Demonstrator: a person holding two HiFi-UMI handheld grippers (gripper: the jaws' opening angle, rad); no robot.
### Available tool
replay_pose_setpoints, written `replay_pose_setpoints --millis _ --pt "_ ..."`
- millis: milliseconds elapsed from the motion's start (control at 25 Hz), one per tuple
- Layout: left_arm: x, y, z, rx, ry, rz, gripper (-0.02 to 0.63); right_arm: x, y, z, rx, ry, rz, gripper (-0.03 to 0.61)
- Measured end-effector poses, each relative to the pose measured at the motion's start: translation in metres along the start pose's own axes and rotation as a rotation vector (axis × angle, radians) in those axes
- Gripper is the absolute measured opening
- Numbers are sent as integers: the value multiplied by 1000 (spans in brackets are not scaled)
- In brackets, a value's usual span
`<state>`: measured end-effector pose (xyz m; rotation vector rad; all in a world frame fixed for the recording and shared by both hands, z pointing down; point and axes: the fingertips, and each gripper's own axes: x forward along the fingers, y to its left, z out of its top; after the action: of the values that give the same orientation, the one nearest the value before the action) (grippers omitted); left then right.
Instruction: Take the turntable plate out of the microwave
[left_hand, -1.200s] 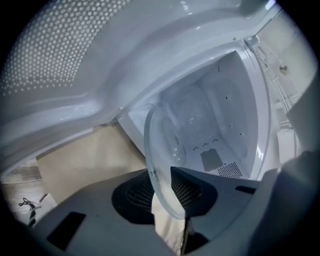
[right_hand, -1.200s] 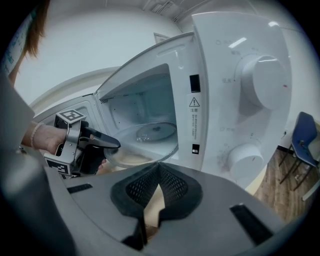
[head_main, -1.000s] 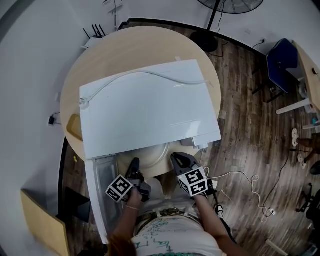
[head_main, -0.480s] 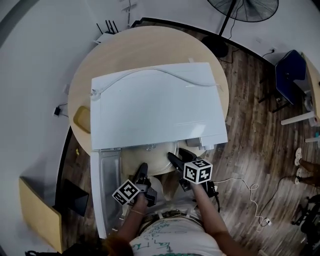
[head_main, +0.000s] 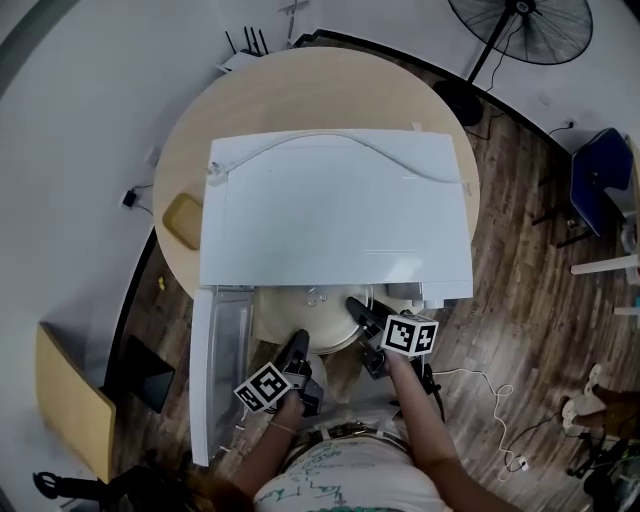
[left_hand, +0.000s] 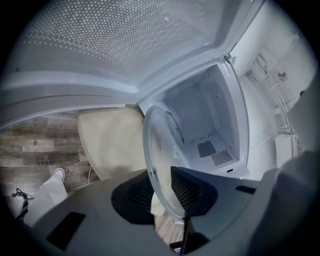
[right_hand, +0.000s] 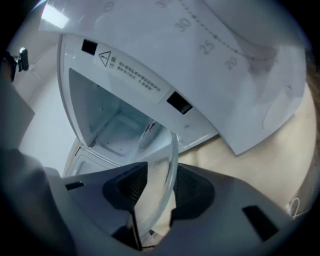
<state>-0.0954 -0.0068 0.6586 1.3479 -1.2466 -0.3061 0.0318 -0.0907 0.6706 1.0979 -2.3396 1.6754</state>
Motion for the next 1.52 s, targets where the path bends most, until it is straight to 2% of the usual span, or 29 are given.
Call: replay_pose_setpoints --millis 160,440,480,600,640,760,1000,1120,1360,1520 --pt "2 5 -1 17 7 0 110 1 -1 -2 81 -3 20 109" --pt "10 18 -4 141 67 34 146 -1 -6 -6 172 -19 7 92" --pt "10 20 -3 184 73 54 155 -1 -7 -6 182 -21 8 91" --pt "11 24 6 411 93 131 259 -2 -8 -7 195 -27 13 89" --pt "12 25 10 475 94 147 269 -2 -7 -7 199 -27 14 86" --pt "16 24 25 582 87 169 302 -2 -7 -6 206 -28 17 86" --pt "22 18 68 640 -43 211 308 0 -7 -6 218 -24 22 86" --pt "28 11 87 650 -74 200 308 -1 -7 -7 219 -20 26 86" --pt "50 1 95 628 -49 139 307 0 -8 -8 210 -12 28 87" --pt "52 5 96 575 -11 143 292 -1 -8 -7 193 -9 24 91"
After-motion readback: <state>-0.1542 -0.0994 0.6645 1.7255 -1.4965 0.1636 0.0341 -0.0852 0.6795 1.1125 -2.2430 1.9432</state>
